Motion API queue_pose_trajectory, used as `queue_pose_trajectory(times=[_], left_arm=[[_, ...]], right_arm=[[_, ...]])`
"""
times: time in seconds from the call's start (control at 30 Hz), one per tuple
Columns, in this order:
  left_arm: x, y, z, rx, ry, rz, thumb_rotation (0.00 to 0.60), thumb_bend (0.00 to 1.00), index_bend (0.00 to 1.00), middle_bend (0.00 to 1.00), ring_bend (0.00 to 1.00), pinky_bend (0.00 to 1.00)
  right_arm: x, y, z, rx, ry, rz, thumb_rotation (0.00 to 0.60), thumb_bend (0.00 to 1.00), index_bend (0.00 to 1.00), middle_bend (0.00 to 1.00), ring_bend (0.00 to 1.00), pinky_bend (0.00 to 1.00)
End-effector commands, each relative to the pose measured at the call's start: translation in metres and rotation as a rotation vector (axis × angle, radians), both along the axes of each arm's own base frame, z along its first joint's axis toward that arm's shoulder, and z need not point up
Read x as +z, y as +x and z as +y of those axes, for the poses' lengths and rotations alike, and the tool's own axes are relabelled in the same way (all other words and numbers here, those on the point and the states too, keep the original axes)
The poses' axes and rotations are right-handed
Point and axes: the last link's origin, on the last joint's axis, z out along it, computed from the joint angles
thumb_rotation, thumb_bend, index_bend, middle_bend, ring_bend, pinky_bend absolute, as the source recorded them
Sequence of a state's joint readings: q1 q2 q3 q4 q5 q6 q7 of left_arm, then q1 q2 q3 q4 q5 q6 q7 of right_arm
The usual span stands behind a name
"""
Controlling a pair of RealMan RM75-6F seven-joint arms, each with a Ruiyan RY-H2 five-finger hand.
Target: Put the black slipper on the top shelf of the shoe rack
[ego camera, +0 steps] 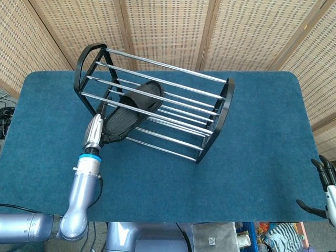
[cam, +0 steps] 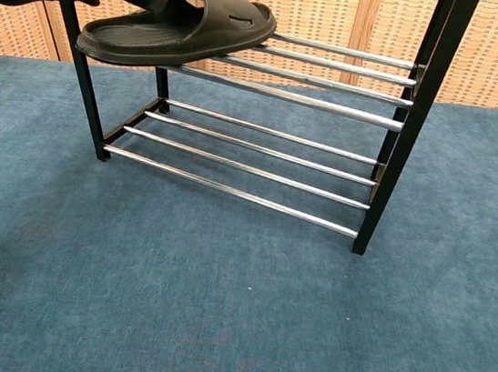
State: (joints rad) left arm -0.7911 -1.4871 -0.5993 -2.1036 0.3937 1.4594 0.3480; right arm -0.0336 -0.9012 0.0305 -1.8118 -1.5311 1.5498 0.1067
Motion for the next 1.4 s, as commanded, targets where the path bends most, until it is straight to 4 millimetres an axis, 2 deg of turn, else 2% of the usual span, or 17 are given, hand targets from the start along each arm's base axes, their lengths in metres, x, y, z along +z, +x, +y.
queue_pose_trajectory(times=[0.03, 0.27, 0.57, 0.77, 0.9, 1.07, 1.23, 1.4], left_arm=[[0.002, -0.004, -0.006, -0.057, -0.041, 0.012, 0.6, 0.29, 0.0, 0.0, 0.0, 0.0], [0.009, -0.022, -0.015, -0.195, -0.112, -0.016, 0.6, 0.29, 0.0, 0.0, 0.0, 0.0], [0.026, -0.05, -0.024, -0.407, -0.2, 0.11, 0.6, 0.29, 0.0, 0.0, 0.0, 0.0], [0.047, -0.083, -0.034, -0.495, -0.217, 0.217, 0.6, 0.29, 0.0, 0.0, 0.0, 0.0], [0.061, -0.113, -0.043, -0.537, -0.232, 0.3, 0.6, 0.29, 0.0, 0.0, 0.0, 0.0], [0.081, -0.161, -0.057, -0.54, -0.202, 0.383, 0.6, 0.28, 0.0, 0.0, 0.0, 0.0], [0.095, -0.214, -0.075, -0.378, -0.087, 0.497, 0.6, 0.22, 0.0, 0.0, 0.0, 0.0], [0.095, -0.243, -0.1, -0.228, -0.025, 0.601, 0.6, 0.19, 0.0, 0.0, 0.0, 0.0]], right_arm=[[0.0, 0.0, 0.0, 0.0, 0.0, 0.0, 0.6, 0.0, 0.0, 0.0, 0.0, 0.0], [-0.002, 0.0, 0.0, -0.001, 0.003, 0.008, 0.6, 0.0, 0.0, 0.0, 0.0, 0.0], [-0.006, 0.001, -0.001, -0.003, 0.01, 0.023, 0.6, 0.0, 0.0, 0.0, 0.0, 0.0], [-0.007, 0.002, 0.0, -0.004, 0.009, 0.028, 0.6, 0.0, 0.0, 0.0, 0.0, 0.0], [-0.008, 0.002, 0.0, -0.004, 0.009, 0.031, 0.6, 0.0, 0.0, 0.0, 0.0, 0.0], [-0.009, 0.003, 0.001, -0.002, 0.01, 0.034, 0.6, 0.0, 0.0, 0.0, 0.0, 0.0], [-0.011, 0.004, 0.001, -0.003, 0.021, 0.039, 0.6, 0.0, 0.0, 0.0, 0.0, 0.0], [-0.014, 0.006, 0.002, 0.0, 0.031, 0.047, 0.6, 0.0, 0.0, 0.0, 0.0, 0.0]])
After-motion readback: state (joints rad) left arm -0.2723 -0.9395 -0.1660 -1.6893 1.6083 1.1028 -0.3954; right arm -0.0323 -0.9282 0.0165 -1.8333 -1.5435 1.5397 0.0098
